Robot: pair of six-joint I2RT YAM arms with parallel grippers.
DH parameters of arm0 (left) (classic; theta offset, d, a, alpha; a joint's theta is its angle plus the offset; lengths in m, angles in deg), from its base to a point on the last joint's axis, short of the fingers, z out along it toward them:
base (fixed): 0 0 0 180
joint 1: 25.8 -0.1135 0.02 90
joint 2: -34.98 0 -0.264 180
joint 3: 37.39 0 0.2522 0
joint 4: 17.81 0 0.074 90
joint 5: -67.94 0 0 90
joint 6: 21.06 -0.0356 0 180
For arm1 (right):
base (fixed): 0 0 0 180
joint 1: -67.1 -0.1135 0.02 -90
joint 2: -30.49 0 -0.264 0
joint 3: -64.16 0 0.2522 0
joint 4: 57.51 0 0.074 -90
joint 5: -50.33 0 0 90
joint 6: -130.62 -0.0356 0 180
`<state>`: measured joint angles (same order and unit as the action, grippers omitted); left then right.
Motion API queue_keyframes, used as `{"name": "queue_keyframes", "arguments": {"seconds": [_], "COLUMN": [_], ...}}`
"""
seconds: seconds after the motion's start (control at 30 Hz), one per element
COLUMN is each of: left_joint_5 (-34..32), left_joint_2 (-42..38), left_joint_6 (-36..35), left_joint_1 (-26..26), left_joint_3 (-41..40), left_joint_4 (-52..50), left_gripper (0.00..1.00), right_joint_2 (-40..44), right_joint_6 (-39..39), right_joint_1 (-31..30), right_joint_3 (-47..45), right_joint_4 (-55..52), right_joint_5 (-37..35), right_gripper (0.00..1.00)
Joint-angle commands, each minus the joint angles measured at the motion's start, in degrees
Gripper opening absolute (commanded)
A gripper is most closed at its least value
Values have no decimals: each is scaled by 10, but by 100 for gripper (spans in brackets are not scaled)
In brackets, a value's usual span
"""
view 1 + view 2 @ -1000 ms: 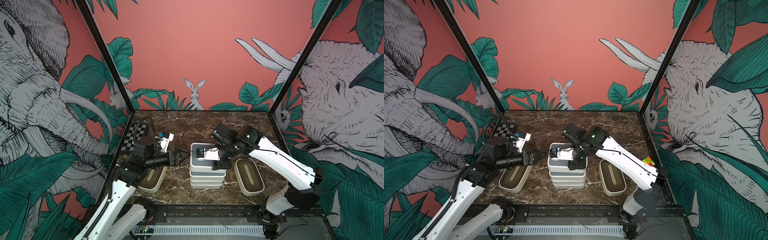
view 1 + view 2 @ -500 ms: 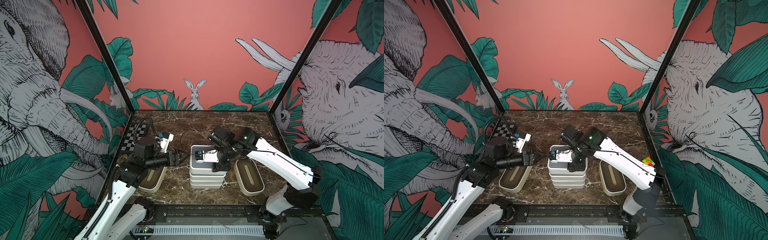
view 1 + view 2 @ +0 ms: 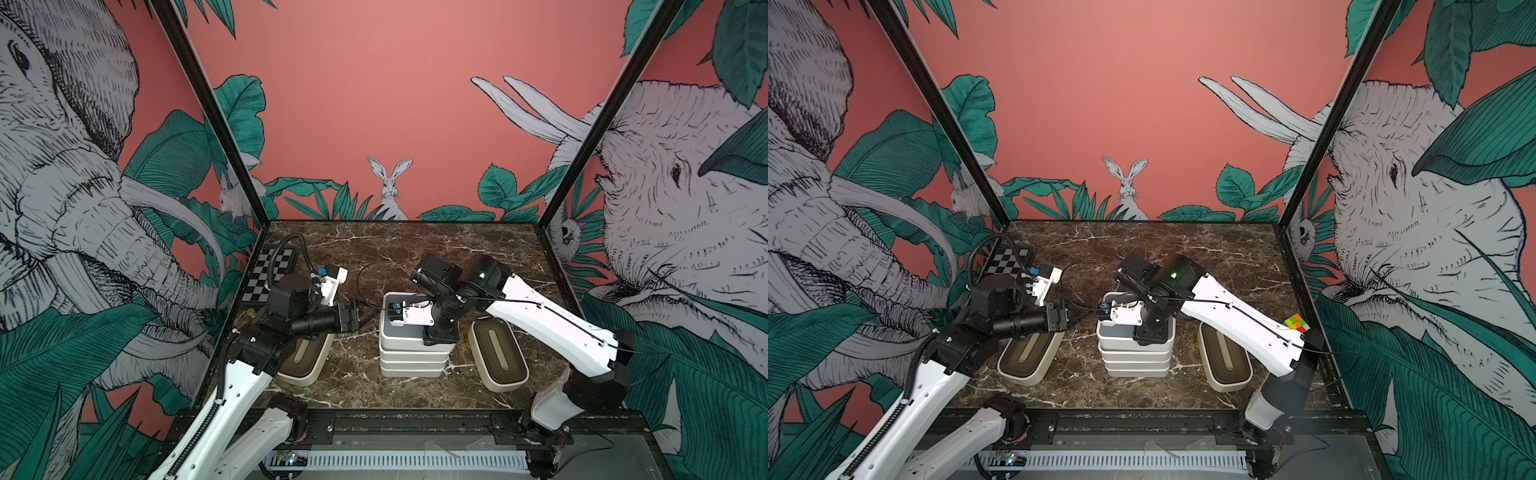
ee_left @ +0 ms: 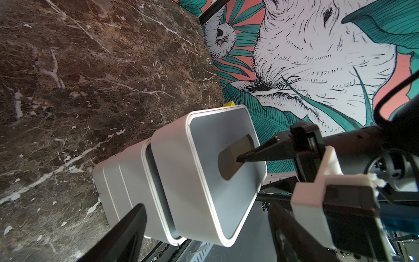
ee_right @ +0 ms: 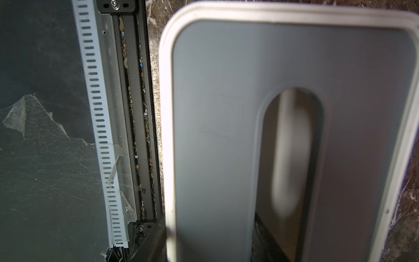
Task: Stack the tissue boxes
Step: Place the tissue box at the tissue box.
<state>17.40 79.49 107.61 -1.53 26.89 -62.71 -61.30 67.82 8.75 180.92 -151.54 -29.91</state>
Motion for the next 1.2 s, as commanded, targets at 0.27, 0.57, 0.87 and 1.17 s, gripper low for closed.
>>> {"name": "queue_keyframes", "arguments": {"seconds": [0.27,0.57,0.87,1.17], "left_joint_5": [-5,-4,-14,-13], "left_joint_2": [-8,-2,-9,-3], "left_joint_6": [-7,-12,-18,-19], "left_joint_1": [-4,-4,-4,-3], "left_joint_3": [-9,-9,-10,-7], "left_joint_4": [1,-2,-21,-18], "left_gripper": [86,86,86,86], "right_joint_2": [5,5,5,5], "right_joint_6": [3,2,3,5], "right_joint_1": [-14,-15,-18,-19], "right_joint_3": [1,-3,-15,-16], "right_joint_4": [14,16,24,32], "right_joint_5": [-13,-11,-13,-10], "right_gripper": [37,37,37,38]}}
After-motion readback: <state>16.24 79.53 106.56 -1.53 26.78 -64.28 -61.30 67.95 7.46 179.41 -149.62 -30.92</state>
